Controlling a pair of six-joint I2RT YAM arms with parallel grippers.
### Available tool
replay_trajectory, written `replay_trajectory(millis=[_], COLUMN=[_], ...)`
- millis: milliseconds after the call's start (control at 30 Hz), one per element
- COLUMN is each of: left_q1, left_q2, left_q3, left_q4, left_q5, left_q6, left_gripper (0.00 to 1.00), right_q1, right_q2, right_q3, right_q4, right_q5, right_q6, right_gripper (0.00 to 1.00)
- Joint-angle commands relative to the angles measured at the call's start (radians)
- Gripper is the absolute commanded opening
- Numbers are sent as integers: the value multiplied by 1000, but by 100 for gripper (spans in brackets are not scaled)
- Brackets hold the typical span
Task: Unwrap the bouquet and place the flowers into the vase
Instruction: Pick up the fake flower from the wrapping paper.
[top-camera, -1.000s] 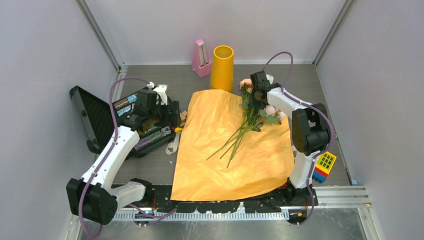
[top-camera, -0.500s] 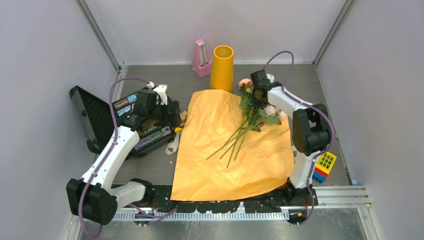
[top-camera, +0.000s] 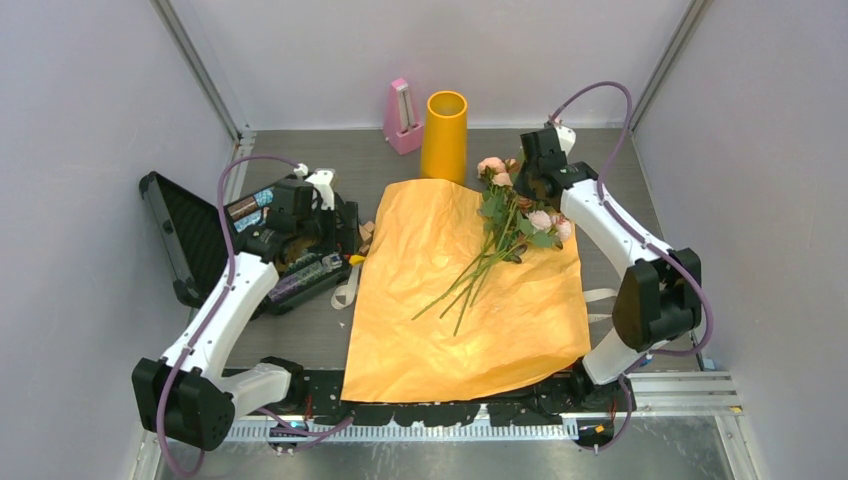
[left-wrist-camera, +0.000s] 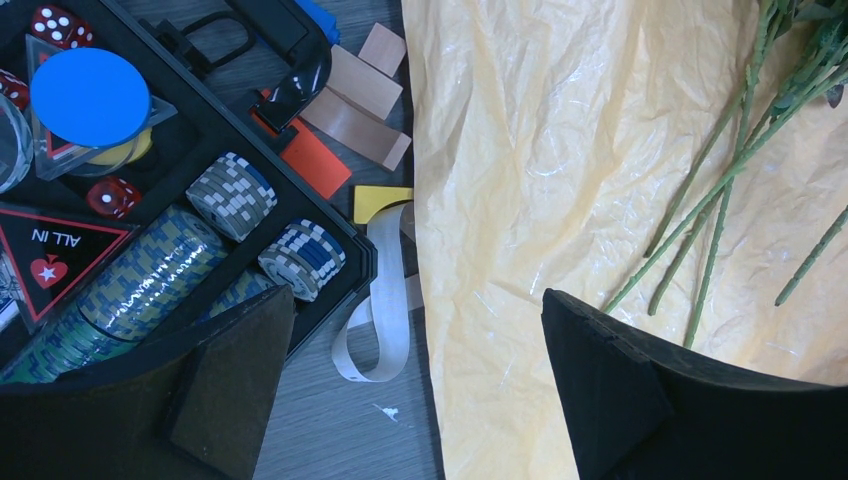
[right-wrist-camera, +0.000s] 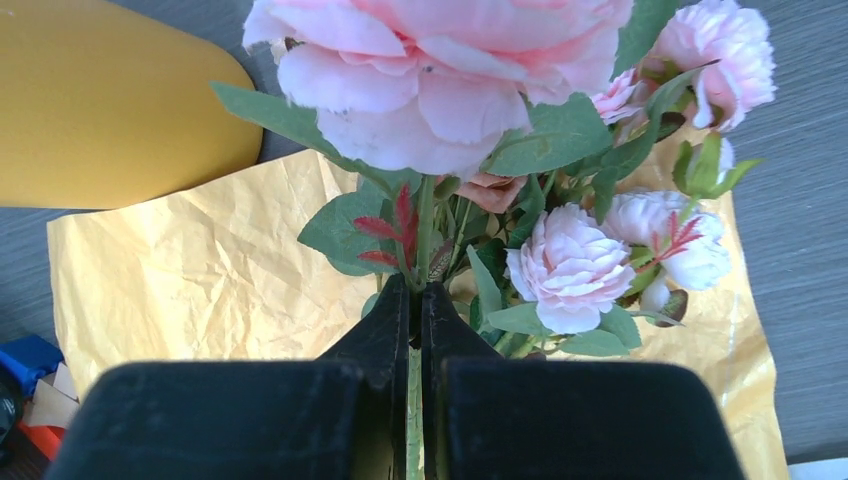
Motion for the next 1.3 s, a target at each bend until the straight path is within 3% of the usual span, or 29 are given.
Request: replay_trajectory(millis=[0, 167, 367, 600, 733, 1033, 1267], left_q1=[-2, -2, -2, -2, -2, -2, -2], left_q2=[-34, -62, -67, -90, -105, -109, -93], left_q3=[0, -10, -8, -14, -23, -21, -18], left_q4=[20, 35, 36, 54, 70, 67, 64], left_q5=[-4, 3, -1, 66, 96, 88, 89], left_q6=[20, 21, 22, 25, 24, 33, 30], left_gripper=[97, 97, 97, 97, 97, 97, 97], right_q1=[-1, 26, 182, 207, 207, 208, 208], right_q2=[-108, -213, -294, -327, -289, -80, 47], right_q3=[-6, -4, 106, 123, 159, 443, 555], right_q4=[5, 34, 129, 458, 663, 764, 960], right_q5=[90, 130, 285, 17, -66, -91, -38], right_q6=[0, -91, -337, -495, -582, -724, -770], right_gripper=[0, 0, 0, 0, 0, 0, 0])
